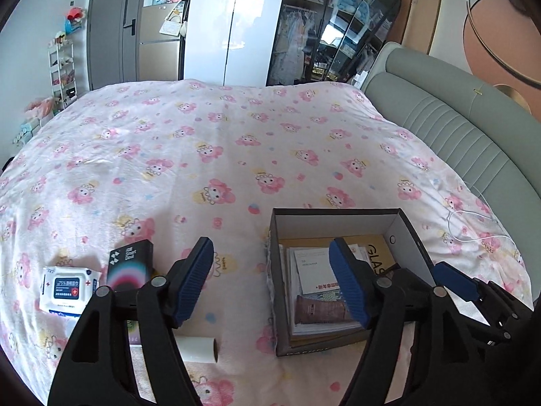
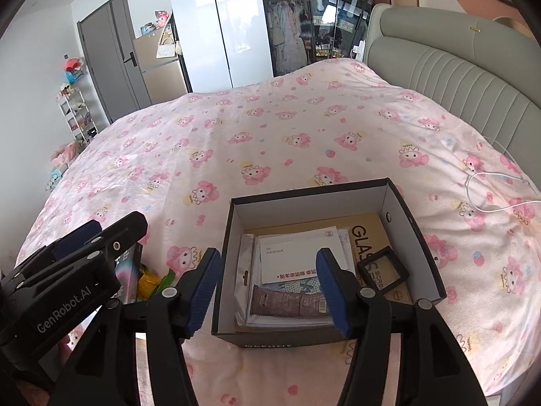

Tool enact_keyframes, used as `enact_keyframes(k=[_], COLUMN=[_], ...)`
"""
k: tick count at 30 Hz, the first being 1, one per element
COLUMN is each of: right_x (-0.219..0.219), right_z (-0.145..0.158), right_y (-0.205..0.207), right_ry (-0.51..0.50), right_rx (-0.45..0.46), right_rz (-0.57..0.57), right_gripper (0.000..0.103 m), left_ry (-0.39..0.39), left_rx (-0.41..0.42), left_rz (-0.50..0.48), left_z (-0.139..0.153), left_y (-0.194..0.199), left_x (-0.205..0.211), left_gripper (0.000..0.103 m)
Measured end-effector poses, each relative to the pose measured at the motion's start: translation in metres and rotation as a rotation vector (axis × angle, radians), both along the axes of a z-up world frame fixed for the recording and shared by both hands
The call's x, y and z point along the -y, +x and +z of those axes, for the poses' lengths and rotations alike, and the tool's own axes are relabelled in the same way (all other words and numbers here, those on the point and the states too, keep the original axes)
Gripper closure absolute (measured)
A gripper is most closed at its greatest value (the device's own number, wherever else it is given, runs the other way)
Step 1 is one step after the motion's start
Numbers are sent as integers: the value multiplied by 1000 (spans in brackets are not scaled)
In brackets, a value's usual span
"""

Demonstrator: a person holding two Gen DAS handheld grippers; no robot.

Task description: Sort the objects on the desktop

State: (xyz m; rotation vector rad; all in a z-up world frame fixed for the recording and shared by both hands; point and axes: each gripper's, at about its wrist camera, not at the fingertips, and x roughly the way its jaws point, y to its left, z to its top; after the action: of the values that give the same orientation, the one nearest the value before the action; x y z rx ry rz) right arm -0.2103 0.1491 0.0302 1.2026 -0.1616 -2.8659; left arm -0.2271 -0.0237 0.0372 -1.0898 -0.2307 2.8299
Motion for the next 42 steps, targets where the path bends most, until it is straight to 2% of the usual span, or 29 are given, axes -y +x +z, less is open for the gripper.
enact_keyframes(k=[5,9,12,17,21,30,42], right_x=[3,2,1,3,6,1,6], right_z=[5,11,17,20,17,-5,-17], right_y=[15,31,51,88,115,161,182], right_ry=[4,5,2,0,7,-25,-7], right_rx=[-8,-20,-51,-64,-69,-33,-40], right_rz=[-5,-13,-23,-7,14,35,48], right_gripper=[45,45,44,44,44,43,43], left_ry=[-31,-55,-73,-71,-60,-102,-109], left_rx=[-8,-13,-31,-50,-52,-50,-35], left_rz=[8,-11,-11,9,35,84,105], left_z=[7,11,15,18,17,-1,-12], left_y=[19,44,67,103,132,181,208], left_x=[5,4,2,3,5,0,4], left_gripper=[26,20,14,13,11,6,1])
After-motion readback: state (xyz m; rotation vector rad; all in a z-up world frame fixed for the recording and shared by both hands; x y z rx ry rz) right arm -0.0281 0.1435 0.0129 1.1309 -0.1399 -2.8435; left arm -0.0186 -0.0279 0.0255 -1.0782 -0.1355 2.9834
